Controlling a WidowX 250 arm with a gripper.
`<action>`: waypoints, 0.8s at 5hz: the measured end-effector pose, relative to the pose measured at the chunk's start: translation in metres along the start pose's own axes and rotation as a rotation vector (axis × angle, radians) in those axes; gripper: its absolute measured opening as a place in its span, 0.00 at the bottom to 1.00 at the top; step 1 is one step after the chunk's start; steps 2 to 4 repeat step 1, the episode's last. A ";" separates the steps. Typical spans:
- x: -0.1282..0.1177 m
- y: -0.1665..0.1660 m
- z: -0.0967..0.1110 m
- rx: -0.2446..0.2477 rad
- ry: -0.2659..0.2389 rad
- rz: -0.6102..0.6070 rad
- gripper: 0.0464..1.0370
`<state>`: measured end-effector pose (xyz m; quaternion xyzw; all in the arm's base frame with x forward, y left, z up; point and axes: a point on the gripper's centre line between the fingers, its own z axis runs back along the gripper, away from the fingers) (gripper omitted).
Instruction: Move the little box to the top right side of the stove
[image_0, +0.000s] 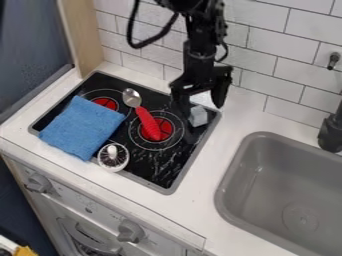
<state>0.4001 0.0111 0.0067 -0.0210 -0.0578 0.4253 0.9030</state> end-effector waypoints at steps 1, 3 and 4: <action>0.002 0.007 0.021 -0.046 -0.026 -0.007 0.96; 0.002 0.007 0.021 -0.046 -0.026 -0.007 0.96; 0.002 0.007 0.021 -0.046 -0.026 -0.007 0.96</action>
